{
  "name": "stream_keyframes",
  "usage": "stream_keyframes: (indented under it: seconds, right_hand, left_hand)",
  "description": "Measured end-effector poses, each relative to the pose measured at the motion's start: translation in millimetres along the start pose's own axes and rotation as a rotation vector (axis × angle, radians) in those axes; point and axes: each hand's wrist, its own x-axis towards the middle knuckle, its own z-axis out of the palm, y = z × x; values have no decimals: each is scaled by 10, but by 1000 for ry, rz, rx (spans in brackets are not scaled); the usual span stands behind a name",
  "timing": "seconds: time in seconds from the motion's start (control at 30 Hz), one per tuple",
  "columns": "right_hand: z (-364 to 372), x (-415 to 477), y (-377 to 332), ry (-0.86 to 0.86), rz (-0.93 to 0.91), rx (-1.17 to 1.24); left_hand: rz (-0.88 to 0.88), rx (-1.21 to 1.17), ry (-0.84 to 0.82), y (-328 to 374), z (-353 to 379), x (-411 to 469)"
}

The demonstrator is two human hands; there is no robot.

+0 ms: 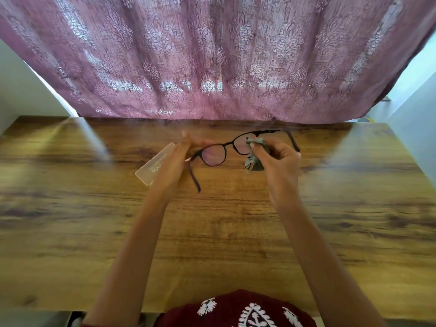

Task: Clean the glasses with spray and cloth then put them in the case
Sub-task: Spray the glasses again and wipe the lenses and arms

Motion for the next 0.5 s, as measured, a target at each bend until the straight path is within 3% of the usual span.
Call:
stream_keyframes:
  seconds: [0.23,0.4,0.5]
  right_hand:
    - [35,-42,-13,-27,-66,-49]
    - [26,-66,-4,-26,-186,-117]
    - [48,-113,-3,-2,-358,-231]
  left_hand:
    - [88,325,-382,210,24,62]
    - [156,395,-397,226,67,88]
    - [174,401,-371,231,126,80]
